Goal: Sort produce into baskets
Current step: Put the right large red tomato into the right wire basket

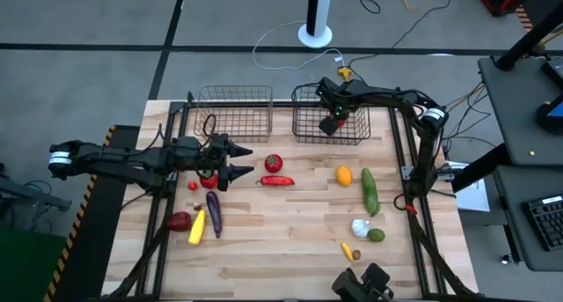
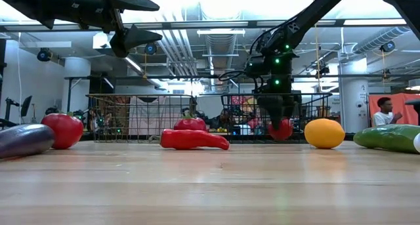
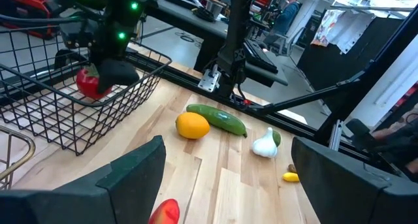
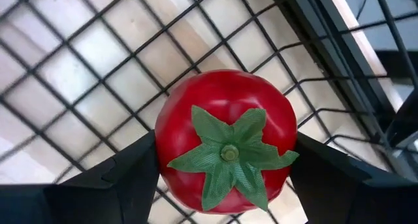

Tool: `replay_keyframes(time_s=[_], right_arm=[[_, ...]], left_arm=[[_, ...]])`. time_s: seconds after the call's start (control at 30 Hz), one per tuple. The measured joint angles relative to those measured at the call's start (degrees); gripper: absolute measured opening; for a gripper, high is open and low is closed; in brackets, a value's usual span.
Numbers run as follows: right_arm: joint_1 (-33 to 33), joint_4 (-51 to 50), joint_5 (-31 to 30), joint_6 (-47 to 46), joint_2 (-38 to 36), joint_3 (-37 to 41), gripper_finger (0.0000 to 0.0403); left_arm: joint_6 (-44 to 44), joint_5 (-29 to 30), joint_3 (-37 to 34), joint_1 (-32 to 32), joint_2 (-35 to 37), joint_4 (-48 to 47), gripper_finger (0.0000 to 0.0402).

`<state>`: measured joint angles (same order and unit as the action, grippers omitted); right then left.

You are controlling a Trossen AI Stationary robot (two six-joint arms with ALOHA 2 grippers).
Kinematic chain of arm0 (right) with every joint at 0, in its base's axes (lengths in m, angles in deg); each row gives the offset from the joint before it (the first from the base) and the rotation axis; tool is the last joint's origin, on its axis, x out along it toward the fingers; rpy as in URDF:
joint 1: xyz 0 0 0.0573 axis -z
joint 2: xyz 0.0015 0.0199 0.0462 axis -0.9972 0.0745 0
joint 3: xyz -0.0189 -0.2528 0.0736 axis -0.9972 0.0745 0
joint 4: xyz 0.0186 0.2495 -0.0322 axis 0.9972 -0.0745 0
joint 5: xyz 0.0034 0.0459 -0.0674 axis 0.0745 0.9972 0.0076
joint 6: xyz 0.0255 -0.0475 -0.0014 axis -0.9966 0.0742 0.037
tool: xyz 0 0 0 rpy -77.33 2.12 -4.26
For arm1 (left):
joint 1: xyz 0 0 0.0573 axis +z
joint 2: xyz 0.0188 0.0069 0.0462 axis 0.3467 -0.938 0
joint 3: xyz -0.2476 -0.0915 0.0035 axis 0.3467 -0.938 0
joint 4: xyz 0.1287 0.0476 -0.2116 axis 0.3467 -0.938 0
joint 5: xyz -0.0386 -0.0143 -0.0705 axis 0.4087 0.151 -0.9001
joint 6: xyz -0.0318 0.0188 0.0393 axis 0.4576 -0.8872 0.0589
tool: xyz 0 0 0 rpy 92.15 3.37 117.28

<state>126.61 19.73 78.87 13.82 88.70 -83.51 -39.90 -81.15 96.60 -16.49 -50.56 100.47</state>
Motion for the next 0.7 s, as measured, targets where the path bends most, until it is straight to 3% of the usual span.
replay_keyframes(time_s=[0.7], right_arm=[[0.04, 1.35, 7.54, 13.3, 0.0, 0.0, 0.0285]], left_arm=[[-0.81, 0.0, 0.0, 0.0, -0.02, 0.0, 0.0314]])
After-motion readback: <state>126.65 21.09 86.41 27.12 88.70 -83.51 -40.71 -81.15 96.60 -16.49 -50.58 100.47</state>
